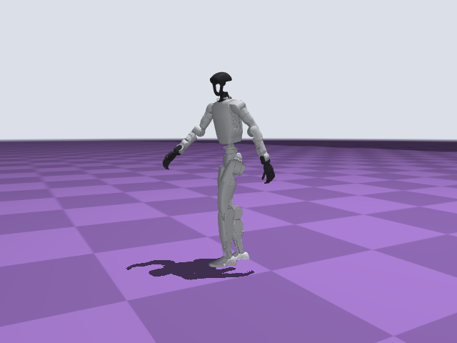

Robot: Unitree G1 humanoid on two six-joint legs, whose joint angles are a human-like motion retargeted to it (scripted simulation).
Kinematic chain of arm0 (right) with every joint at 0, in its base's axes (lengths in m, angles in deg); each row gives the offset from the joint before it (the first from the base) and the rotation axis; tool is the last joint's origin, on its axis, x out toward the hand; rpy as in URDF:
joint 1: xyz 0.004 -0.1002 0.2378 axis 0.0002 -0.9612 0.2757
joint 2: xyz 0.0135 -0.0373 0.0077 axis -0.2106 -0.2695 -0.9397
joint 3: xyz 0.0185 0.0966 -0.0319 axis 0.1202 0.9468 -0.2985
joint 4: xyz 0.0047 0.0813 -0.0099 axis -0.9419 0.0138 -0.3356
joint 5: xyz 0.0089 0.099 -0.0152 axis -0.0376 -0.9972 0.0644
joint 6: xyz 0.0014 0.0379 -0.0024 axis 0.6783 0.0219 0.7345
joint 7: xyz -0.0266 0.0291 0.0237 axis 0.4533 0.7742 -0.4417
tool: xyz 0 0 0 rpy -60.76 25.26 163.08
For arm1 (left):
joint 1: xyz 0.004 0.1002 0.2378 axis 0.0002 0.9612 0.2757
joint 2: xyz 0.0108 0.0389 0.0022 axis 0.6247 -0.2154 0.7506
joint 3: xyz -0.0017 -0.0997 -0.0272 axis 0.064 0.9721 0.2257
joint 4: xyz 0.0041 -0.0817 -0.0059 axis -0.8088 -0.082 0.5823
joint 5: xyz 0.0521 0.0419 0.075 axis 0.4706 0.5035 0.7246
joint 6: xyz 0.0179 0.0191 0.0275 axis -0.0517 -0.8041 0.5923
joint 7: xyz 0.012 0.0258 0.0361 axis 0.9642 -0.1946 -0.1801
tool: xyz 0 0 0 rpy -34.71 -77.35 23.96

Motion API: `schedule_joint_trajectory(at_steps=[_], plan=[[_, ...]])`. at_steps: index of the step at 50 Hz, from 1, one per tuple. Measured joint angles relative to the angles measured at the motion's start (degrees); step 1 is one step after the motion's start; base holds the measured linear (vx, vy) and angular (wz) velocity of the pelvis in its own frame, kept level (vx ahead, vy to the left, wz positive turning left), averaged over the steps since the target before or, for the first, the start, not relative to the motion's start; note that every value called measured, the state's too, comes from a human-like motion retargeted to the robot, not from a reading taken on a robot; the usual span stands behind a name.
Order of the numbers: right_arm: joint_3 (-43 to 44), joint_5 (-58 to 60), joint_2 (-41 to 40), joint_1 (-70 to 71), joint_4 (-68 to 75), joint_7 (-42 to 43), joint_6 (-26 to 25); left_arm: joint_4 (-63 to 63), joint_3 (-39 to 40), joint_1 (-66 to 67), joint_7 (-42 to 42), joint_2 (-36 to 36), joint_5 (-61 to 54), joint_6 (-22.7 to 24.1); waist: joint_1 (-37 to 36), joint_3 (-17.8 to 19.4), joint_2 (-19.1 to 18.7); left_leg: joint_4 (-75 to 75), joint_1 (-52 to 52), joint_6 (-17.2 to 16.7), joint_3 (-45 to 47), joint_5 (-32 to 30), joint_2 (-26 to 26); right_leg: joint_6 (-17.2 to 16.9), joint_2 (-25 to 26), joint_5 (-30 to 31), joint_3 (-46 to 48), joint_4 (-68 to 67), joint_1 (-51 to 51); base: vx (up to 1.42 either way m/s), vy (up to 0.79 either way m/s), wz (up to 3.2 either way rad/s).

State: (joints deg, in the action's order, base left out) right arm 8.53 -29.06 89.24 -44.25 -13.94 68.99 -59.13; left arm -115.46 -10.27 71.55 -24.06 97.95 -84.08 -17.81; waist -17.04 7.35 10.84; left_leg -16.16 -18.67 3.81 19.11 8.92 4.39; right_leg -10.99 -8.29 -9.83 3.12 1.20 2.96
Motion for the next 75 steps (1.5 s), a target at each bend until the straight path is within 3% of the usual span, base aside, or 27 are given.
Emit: schedule_joint_trajectory(at_steps=[3,5,8,13,16,20,22,25,30,34,37,40,42,45,51,53,56,60,63,65,68,75], plan=[[1.96,2.71,0.25,0.27,-4.09,2.00,1.38,0.85,2.80,1.65,1.19,-1.29,2.51,0.07,-2.23,1.75,-4.46,15.21,3.19,-6.27,2.88,-4.44,-3.51,1.79,4.81,-2.40,-1.66,-0.80,5.67,0.67,0.07,-0.70],[2.90,4.94,-0.11,-0.22,-6.02,1.87,1.89,1.45,4.52,1.92,2.10,-2.42,5.12,0.63,-2.71,2.65,-6.37,21.16,4.14,-10.41,5.73,-3.99,-4.74,2.68,6.52,-3.77,-2.40,-1.30,9.19,0.69,0.10,-0.33],[2.78,7.41,-1.34,-1.70,-7.21,-0.02,2.12,3.24,4.92,0.60,3.06,-3.37,6.02,1.40,-2.50,2.62,-6.21,21.16,3.11,-12.88,8.58,0.05,-5.26,3.59,6.59,-4.65,-2.94,-2.42,12.01,0.70,0.11,-0.12],[0.74,13.52,-4.51,-8.51,-5.89,-3.79,1.56,5.11,3.09,-5.10,5.16,-3.10,5.57,1.54,-2.24,0.00,-5.60,21.16,7.01,-12.68,8.75,-2.84,-6.03,5.16,7.60,-0.99,-4.52,-8.67,13.78,0.76,0.15,-0.11],[-0.71,18.36,-6.72,-15.47,-3.36,-3.55,0.12,2.52,1.75,-11.26,6.05,-2.66,8.40,1.32,-1.44,-2.06,-5.87,21.16,11.04,-11.50,7.01,-2.82,-6.73,4.72,8.71,7.34,-4.10,-19.53,11.51,0.79,0.21,0.14],[-2.95,18.54,-9.30,-23.87,2.33,-1.64,-2.55,-4.31,-0.52,-24.33,2.98,-2.11,13.00,0.09,1.59,-4.86,-5.42,19.65,13.76,-8.51,2.56,0.77,-6.44,3.46,8.33,18.06,-0.75,-44.43,-1.08,0.69,0.21,0.59],[-3.30,16.78,-9.81,-27.43,5.34,-1.94,-3.42,-6.63,-1.19,-31.48,-0.26,-2.07,13.85,-0.99,3.97,-5.26,-5.66,18.27,14.84,-7.80,0.09,2.70,-5.93,4.67,7.10,18.70,1.21,-54.33,-7.63,0.62,0.19,0.89],[-2.72,14.00,-9.45,-32.68,9.00,-4.30,-4.06,-6.86,-1.75,-41.07,-4.63,-2.32,11.94,-2.10,8.17,-5.04,-7.10,16.26,16.96,-7.68,-3.91,5.28,-5.44,7.35,5.77,14.07,3.56,-61.67,-15.04,0.59,0.15,1.11],[0.10,8.12,-7.25,-39.93,12.09,-9.63,-3.39,1.05,-2.33,-53.78,-5.63,-3.00,1.11,0.31,16.22,-3.87,-9.75,14.93,20.76,-7.92,-11.58,8.37,-4.45,8.00,3.58,7.50,7.01,-53.13,-21.66,0.56,0.08,1.37],[1.82,3.67,-5.80,-44.98,10.71,-11.17,-2.58,11.04,-3.03,-59.89,-3.29,-2.57,-5.83,3.36,22.17,-2.59,-9.96,14.81,24.30,-6.98,-17.45,10.12,-2.46,5.98,0.42,9.15,9.84,-30.71,-20.71,0.57,-0.03,1.35],[2.36,2.72,-5.36,-47.74,8.33,-11.19,-2.54,17.98,-3.14,-62.90,-3.85,-1.77,-7.70,5.73,25.99,-0.70,-7.84,14.26,28.17,-6.01,-21.68,11.93,1.00,2.25,-2.86,16.01,9.07,-9.23,-16.81,0.62,-0.13,1.24],[3.14,5.56,-6.42,-49.85,5.93,-12.18,-2.81,23.32,-3.39,-64.26,-5.12,-0.68,-6.58,7.92,27.45,2.36,-5.98,14.09,34.09,-7.23,-24.30,14.68,1.42,-4.01,-3.91,19.59,6.22,3.25,-14.59,0.67,-0.31,0.69],[3.42,7.81,-7.53,-50.40,4.80,-13.96,-2.66,25.64,-3.73,-63.87,-4.61,0.02,-5.76,8.43,26.36,3.74,-7.18,13.95,36.94,-10.09,-23.44,16.35,-3.18,-4.01,0.81,15.59,3.21,3.75,-16.43,0.67,-0.56,0.09],[3.08,9.67,-8.62,-50.25,4.48,-16.35,-2.33,27.85,-4.56,-61.22,-3.35,0.03,-6.25,8.59,26.05,4.12,-8.83,13.17,39.59,-11.21,-24.56,17.42,-6.55,-4.01,3.49,10.66,-0.95,3.80,-16.68,0.70,-0.35,0.45],[1.00,10.77,-9.47,-42.25,9.52,-18.19,-2.46,32.48,-6.62,-48.90,1.72,0.69,-12.68,7.39,23.93,3.74,-8.15,6.17,40.58,-10.23,-26.47,12.22,-7.39,-4.01,3.66,15.47,1.82,3.80,-11.28,0.67,-0.41,0.47],[0.17,11.19,-9.09,-39.38,10.54,-17.20,-3.13,35.40,-7.65,-42.74,3.21,1.74,-15.36,6.25,22.11,3.47,-7.39,-1.26,38.10,-8.65,-24.65,8.21,-6.41,-4.01,2.78,15.65,2.12,3.80,-9.08,0.64,-0.30,0.26],[-2.12,10.91,-6.77,-36.66,7.86,-12.37,-4.13,42.05,-9.27,-32.04,3.93,4.70,-17.02,4.74,20.53,0.18,-6.55,-22.01,25.01,-3.68,-19.16,6.10,-5.30,-4.01,-0.26,14.15,2.74,3.65,-8.43,0.57,-0.11,0.71],[-4.12,11.22,-0.29,-34.42,-2.71,-1.52,-3.27,52.04,-10.66,-19.84,3.02,10.44,-16.96,6.09,17.87,-4.09,-5.50,-41.13,7.55,4.35,-8.35,10.20,-5.80,-4.01,-4.22,12.14,4.75,2.87,-10.01,0.45,-0.06,0.81],[-4.49,12.00,5.69,-33.19,-12.88,2.37,-1.69,59.29,-10.37,-12.78,2.63,15.63,-17.18,8.33,13.70,-4.55,-3.54,-38.99,1.95,6.00,-1.45,13.69,-2.92,-4.01,-6.50,10.88,4.83,2.71,-10.10,0.41,-0.08,0.21],[-4.66,12.77,9.78,-32.40,-19.50,2.48,-0.64,63.56,-9.71,-9.07,2.46,19.02,-17.64,9.63,10.64,-4.12,-2.23,-31.48,0.12,4.47,1.86,13.67,-0.16,-4.01,-7.65,10.05,4.71,2.86,-9.78,0.40,-0.08,0.06],[-4.05,15.04,16.08,-32.05,-29.53,0.64,1.35,69.80,-7.47,-4.83,3.00,24.29,-16.45,10.66,6.49,-2.21,-1.75,-12.39,1.17,-0.03,5.34,9.02,2.65,-4.01,-7.77,8.38,5.53,3.38,-7.82,0.41,-0.05,0.18],[-1.18,19.61,28.31,-38.67,-51.56,-7.22,9.84,83.40,-0.05,4.07,11.61,35.60,-2.65,13.31,0.62,2.85,-8.53,20.23,6.97,-9.79,12.83,-1.64,-1.84,-3.85,-0.07,2.14,11.66,3.38,4.09,0.47,0.03,0.47]])
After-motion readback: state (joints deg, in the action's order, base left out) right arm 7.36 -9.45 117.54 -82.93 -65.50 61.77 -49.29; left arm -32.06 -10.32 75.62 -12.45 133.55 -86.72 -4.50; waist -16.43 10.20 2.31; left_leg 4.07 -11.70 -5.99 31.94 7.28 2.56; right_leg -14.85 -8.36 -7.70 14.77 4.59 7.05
